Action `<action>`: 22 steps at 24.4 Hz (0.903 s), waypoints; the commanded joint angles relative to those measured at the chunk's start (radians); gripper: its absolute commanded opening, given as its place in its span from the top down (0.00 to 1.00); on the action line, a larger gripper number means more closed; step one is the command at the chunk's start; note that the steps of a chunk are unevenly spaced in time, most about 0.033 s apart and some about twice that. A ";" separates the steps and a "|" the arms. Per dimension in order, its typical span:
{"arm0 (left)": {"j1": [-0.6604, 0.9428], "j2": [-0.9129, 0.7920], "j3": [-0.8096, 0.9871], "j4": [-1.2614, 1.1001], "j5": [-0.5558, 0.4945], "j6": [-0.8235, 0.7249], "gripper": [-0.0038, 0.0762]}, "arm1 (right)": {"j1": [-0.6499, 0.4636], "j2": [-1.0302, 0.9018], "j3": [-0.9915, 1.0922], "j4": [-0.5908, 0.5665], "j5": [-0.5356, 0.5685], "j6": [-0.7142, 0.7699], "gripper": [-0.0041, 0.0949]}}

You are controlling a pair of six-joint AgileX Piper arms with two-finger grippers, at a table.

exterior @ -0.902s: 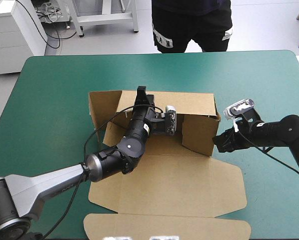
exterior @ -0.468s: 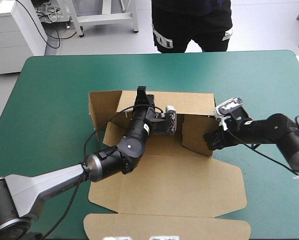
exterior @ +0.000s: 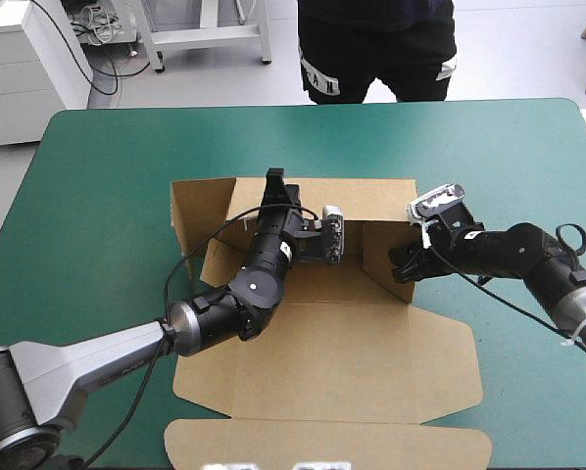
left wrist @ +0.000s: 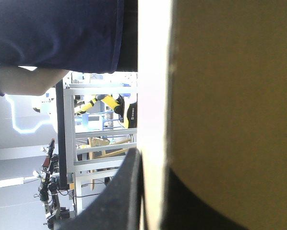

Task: Fold the box

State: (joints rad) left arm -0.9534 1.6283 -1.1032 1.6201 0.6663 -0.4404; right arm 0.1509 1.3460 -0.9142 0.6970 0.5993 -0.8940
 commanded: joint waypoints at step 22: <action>-0.006 -0.039 -0.019 -0.013 0.015 -0.016 0.91 | 0.003 -0.029 -0.023 -0.019 -0.053 0.160 0.96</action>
State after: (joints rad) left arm -0.9534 1.6283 -1.1032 1.6137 0.6725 -0.4414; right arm 0.1539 1.3460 -0.9142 0.6595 0.5451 -0.7731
